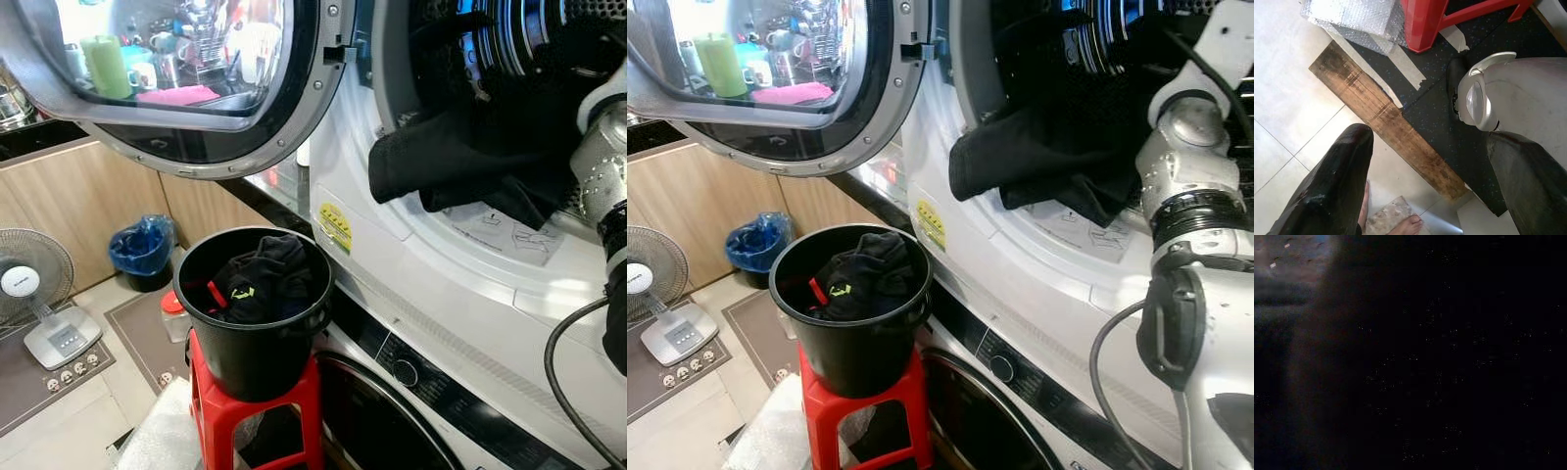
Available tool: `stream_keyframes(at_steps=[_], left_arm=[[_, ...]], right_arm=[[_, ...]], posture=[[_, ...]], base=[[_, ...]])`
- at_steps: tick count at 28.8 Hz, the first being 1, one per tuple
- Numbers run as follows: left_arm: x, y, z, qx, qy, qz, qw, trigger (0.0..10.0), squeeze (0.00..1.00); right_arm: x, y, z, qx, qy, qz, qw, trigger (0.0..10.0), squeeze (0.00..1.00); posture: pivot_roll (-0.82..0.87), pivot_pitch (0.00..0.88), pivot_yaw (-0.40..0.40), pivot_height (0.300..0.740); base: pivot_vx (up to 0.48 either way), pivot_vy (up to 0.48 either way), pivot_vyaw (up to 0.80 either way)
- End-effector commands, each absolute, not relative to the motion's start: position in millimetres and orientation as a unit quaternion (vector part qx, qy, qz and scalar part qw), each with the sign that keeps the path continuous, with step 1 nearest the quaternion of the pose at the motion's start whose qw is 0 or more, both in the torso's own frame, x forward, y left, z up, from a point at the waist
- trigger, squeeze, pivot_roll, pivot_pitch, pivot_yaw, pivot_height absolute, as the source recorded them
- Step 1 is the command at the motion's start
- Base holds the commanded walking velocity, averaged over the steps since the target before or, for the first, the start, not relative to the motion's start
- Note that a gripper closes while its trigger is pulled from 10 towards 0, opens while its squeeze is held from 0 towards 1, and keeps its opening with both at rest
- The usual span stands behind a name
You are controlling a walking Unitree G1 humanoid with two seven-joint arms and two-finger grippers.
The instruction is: Clothes washing
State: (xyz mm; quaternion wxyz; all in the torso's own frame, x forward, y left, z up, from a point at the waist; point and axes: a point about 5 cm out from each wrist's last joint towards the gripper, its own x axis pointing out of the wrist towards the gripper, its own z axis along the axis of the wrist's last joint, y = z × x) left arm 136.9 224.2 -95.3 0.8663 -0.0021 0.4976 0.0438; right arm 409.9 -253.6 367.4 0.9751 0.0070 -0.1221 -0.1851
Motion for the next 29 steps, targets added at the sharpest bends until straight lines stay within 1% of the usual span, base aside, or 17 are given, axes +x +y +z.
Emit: stream_keyframes(at_steps=[1,9,19,25,29], left_arm=[[130.8,225.4,-97.4,-0.001,0.51,0.041,0.859,10.0,0.0],[131.3,223.5,-97.7,-0.004,0.511,0.037,0.859,10.0,0.0],[131.1,222.3,-98.1,-0.006,0.512,0.04,0.858,10.0,0.0],[130.4,221.8,-98.5,-0.009,0.513,0.042,0.858,10.0,0.0],[130.4,221.7,-98.6,-0.012,0.512,0.045,0.858,10.0,0.0]], right_arm=[[414.0,-241.7,365.7,0.006,-0.106,-0.154,0.982,10.0,1.0],[412.5,-239.2,378.1,0.008,-0.119,-0.139,0.983,10.0,1.0],[410.0,-245.1,383.4,0.019,-0.124,-0.143,0.982,10.0,1.0],[408.7,-248.2,386.0,0.074,-0.13,-0.128,0.98,10.0,1.0],[407.4,-252.3,386.7,0.097,-0.135,-0.127,0.978,10.0,1.0]], posture=[[0.12,0.039,0.009,0.74],[0.12,0.039,0.008,0.74],[0.12,0.041,0.005,0.74],[0.11,0.042,0.004,0.74],[0.11,0.043,0.003,0.74]], base=[[0.0,0.0,0.0],[0.0,0.0,0.0],[0.0,0.0,0.0],[0.0,0.0,0.0],[0.0,0.0,0.0]])
